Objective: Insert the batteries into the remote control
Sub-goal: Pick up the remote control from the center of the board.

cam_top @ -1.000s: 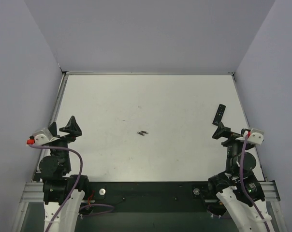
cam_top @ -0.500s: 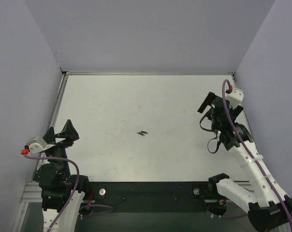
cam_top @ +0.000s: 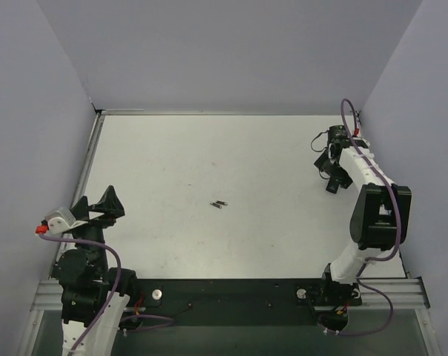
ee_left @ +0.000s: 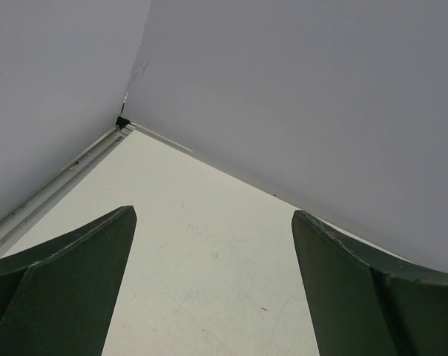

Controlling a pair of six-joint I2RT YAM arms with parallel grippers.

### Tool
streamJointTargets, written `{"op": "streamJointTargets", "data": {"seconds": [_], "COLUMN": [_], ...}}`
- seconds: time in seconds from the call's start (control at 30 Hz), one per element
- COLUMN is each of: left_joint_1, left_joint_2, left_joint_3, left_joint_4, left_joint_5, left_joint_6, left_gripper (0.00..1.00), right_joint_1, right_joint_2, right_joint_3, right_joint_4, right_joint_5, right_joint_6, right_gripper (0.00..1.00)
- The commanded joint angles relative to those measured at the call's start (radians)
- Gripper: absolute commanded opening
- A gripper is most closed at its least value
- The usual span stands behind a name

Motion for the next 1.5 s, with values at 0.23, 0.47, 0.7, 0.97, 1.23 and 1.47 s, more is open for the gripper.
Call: {"op": "streamJointTargets", "data": {"seconds": [0.23,0.47,0.7,0.97,1.23,1.47], "left_joint_1": [-0.005,-0.003,-0.002,-0.002,-0.002,-0.003], "left_joint_2": [-0.105,-0.102,-0.077,0.062,0.326,0.479], "left_joint_3": [0.027,0.021,0.015,0.035,0.087,0.047], "left_joint_4": [0.023,0.029,0.038,0.05,0.055,0.226], "left_joint_5": [0.039,0.052,0.077,0.155,0.344,0.618], "left_joint_6": [0.013,0.019,0.021,0.015,0.007,-0.138], "left_gripper": [0.97,0.97,0.98,0.97,0.97,0.97], "right_joint_1": [-0.149,-0.172,-0.164,-0.036,0.243,0.464], "right_joint_2": [0.25,0.339,0.403,0.366,0.213,-0.073], "right_joint_3": [0.176,0.216,0.232,0.245,0.194,0.018], "right_joint_4": [-0.08,-0.083,-0.091,-0.086,0.004,0.185], "right_joint_5": [-0.203,-0.268,-0.309,-0.308,-0.38,-0.516], "right_joint_6": [-0.149,-0.209,-0.236,-0.289,-0.281,-0.269], "right_gripper": [0.69,0.67,0.48,0.16,0.0,0.0]}}
